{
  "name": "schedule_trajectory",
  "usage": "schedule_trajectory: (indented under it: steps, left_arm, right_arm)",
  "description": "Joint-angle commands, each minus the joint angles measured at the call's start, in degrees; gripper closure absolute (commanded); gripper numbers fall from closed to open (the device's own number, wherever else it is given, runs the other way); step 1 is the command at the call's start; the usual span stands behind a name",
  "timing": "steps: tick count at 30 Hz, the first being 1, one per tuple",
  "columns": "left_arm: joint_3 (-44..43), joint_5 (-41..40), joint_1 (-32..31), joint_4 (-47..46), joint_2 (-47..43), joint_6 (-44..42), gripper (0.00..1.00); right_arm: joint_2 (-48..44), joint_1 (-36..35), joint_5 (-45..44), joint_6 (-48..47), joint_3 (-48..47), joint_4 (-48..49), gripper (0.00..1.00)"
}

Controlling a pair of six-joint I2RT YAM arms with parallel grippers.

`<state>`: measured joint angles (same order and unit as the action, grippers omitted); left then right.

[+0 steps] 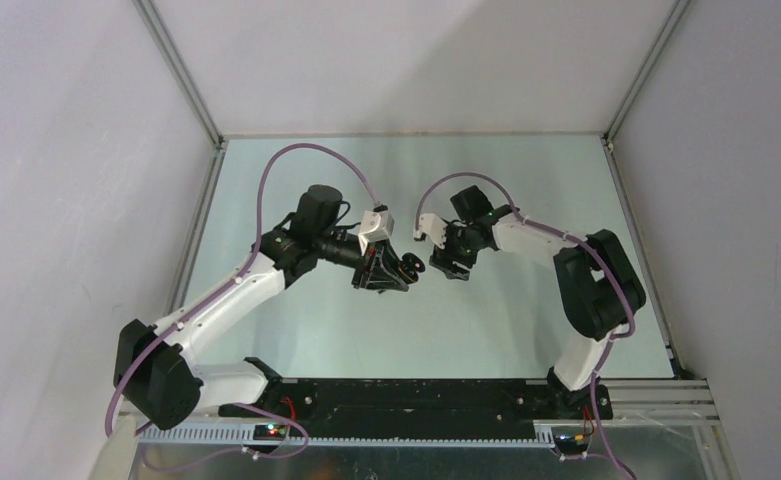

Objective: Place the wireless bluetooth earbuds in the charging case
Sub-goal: Adjust the right earbud at the center of the board.

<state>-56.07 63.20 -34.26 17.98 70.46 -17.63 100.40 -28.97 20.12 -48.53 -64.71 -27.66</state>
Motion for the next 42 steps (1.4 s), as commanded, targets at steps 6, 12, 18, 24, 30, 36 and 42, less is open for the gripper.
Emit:
schedule_trajectory:
  steps: [6,12,18,24,30,36,42]
  left_arm:
    - [-2.38,1.43,0.08,-0.43,-0.77,-1.24,1.0]
    - [-2.14,1.34,0.07,-0.5,-0.76,-1.39,1.0]
    - [-2.09,1.26,0.08,-0.4,-0.43,-1.58,1.0]
    - [-2.15,1.26,0.07,-0.49,-0.26,-1.56,1.0]
    - [-2.13,1.21,0.08,-0.65,-0.04,-1.39,1.0]
    - [-2.18,1.17,0.07,-0.58,0.07,-1.52,1.0]
    - [-2.0,1.46,0.05,-0.57,-0.33,-1.59,1.0]
  right_arm:
    - [5.17,-0.82,-4.49,0.27,-8.09,-6.61,0.3]
    - [7.09,-0.86,-5.21,1.14,-9.94,-9.28,0.38]
    - [7.83,-0.7,-5.5,11.67,-12.42,-10.02,0.35]
    - [5.31,3.23,0.29,17.73,-14.71,-7.84,0.32]
    - [7.83,2.67,-8.64,16.76,-14.74,-2.51,0.33]
    - [12.03,0.6,-12.87,15.13,-14.71,-2.31,0.33]
    - [13.19,0.72,-15.04,13.96,-14.7,-4.96,0.34]
